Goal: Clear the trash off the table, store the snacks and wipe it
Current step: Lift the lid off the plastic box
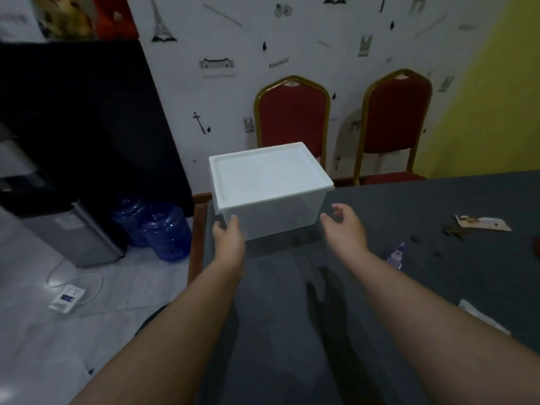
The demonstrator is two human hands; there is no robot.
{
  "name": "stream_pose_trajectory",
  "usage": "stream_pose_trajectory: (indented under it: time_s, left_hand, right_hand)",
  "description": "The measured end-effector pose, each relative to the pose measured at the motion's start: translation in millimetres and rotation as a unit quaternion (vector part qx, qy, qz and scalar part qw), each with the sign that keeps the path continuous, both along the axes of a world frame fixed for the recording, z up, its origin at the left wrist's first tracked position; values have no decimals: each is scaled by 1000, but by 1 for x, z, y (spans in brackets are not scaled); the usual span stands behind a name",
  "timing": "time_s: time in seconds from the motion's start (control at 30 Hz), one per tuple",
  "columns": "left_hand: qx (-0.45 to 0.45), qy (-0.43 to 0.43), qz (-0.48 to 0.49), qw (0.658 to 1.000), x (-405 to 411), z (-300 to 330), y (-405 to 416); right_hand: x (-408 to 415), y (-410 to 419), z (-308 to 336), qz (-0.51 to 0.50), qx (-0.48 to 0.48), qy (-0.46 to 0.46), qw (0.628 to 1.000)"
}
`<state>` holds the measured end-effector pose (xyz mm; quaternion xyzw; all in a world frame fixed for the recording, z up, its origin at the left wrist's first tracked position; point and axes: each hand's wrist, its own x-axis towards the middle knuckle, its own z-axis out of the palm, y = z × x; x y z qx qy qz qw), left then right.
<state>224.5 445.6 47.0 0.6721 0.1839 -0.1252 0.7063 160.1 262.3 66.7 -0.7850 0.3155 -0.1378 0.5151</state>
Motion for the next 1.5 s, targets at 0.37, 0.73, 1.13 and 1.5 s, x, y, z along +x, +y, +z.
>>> stream_pose_trajectory:
  time_s: [0.37, 0.73, 1.13, 1.5]
  left_hand:
    - [152, -60, 19, 986, 34, 17, -10]
    - [63, -78, 26, 995, 8, 6, 0]
    - [42, -141, -25, 989, -147, 6, 18]
    - [70, -138, -28, 988, -223, -2, 19]
  right_hand:
    - [82, -60, 8, 112, 58, 71, 989]
    - [32, -62, 11, 44, 150, -47, 987]
    - [-146, -51, 5, -25, 166, -93, 981]
    - [-225, -48, -1, -51, 189, -85, 977]
